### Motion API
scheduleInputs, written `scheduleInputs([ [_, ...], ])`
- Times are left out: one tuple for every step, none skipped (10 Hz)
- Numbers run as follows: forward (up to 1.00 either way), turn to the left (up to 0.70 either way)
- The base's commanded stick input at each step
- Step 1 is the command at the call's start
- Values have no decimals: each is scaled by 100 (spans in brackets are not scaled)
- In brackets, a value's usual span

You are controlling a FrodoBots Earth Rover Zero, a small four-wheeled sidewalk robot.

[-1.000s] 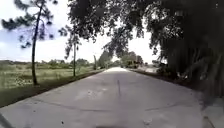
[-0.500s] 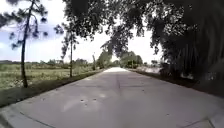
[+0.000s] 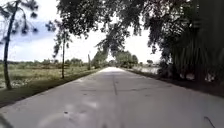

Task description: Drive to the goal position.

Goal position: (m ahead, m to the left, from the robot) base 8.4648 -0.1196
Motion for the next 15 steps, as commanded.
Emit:
scheduleInputs([
  [85, 0],
  [85, 0],
  [85, 0],
  [85, 0],
  [85, 0],
  [85, 0],
  [85, 0],
  [85, 0],
  [85, 0],
  [85, 0],
  [85, 0],
  [85, 0],
  [85, 0],
  [85, 0],
  [85, 0],
])
